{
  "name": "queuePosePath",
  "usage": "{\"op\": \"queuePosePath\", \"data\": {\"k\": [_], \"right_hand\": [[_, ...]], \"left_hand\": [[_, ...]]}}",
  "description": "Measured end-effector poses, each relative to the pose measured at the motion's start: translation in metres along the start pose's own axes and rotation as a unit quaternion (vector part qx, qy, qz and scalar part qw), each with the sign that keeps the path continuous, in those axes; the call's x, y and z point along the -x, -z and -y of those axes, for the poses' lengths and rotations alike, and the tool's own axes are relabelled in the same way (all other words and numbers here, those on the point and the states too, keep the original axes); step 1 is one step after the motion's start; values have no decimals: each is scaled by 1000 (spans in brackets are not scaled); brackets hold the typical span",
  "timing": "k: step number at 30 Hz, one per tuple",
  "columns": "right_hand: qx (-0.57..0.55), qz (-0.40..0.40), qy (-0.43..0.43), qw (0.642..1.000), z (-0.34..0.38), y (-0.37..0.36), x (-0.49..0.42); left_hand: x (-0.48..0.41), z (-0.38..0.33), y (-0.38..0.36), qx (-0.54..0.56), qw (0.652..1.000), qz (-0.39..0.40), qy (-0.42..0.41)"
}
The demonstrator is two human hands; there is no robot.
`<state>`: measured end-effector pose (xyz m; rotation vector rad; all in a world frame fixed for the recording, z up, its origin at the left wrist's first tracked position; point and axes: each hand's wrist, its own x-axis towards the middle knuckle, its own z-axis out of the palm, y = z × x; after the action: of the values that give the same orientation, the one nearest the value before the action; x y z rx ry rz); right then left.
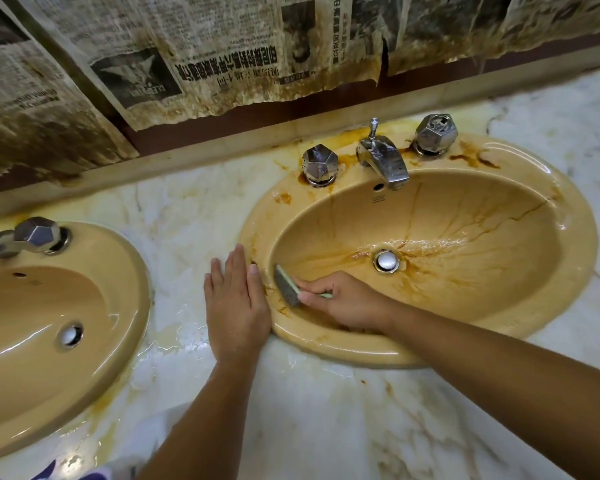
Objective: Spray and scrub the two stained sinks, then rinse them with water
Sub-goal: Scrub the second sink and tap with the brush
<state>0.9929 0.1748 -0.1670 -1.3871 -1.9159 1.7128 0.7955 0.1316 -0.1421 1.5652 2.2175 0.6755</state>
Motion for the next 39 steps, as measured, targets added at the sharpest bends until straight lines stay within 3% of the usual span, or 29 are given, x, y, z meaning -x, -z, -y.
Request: {"op": "queuePosePath", "data": {"k": [2,5,7,10,12,14,17,18,19,21,23,24,26,29,30,32,34,36,39], "right_hand": [[25,9,2,1000,-10,7,1],[190,-109,-108,970,-40,38,-20],[205,-136,-148,958,-39,41,-29],[68,-10,-43,997,-6,17,-12],[45,55,-5,997,-4,15,6],[154,22,-63,986,-28,36,6],[357,-89,-200,908,-47,69,-11],[373,-89,-190,904,-41,65,-15],[339,-54,-151,927,-32,56,-18],[154,34,-71,985,-4,34,-9],[29,103,-31,994,6,24,10],[46,110,-31,992,-3,28,13],[153,49,-84,983,-28,46,7],[315,-31,-176,932,-39,60,-8],[297,-21,-154,942,-32,55,-11],[100,45,-82,991,-3,36,-4],[-16,95,-4,995,21,17,7],[17,89,23,996,12,13,2],[149,9,-84,985,-31,39,-10]], "left_hand": [[1,0,0,-1,1000,-2,2],[1,-1,0,-1,1000,-4,0],[0,-1,0,-2,1000,-4,1],[0,0,0,-4,1000,-1,0],[0,0,0,-6,1000,-1,-2],[0,-1,0,-7,1000,-2,-1],[1,-1,1,-8,1000,-2,0],[1,-1,1,-8,1000,-1,1],[1,-1,1,-8,1000,0,1],[0,-1,1,-11,1000,1,-2],[-1,1,-1,-15,1000,2,-7],[-1,1,-1,-14,1000,1,-6],[-1,1,-1,-11,1000,-1,-1],[0,0,-1,-8,1000,-3,0],[0,0,-1,-9,1000,-2,0],[-1,0,-1,-11,1000,1,-4],[-2,0,-1,-10,1000,0,-3],[-1,1,-2,-12,1000,-2,3],[-1,-1,-1,-9,1000,-2,4]]}}
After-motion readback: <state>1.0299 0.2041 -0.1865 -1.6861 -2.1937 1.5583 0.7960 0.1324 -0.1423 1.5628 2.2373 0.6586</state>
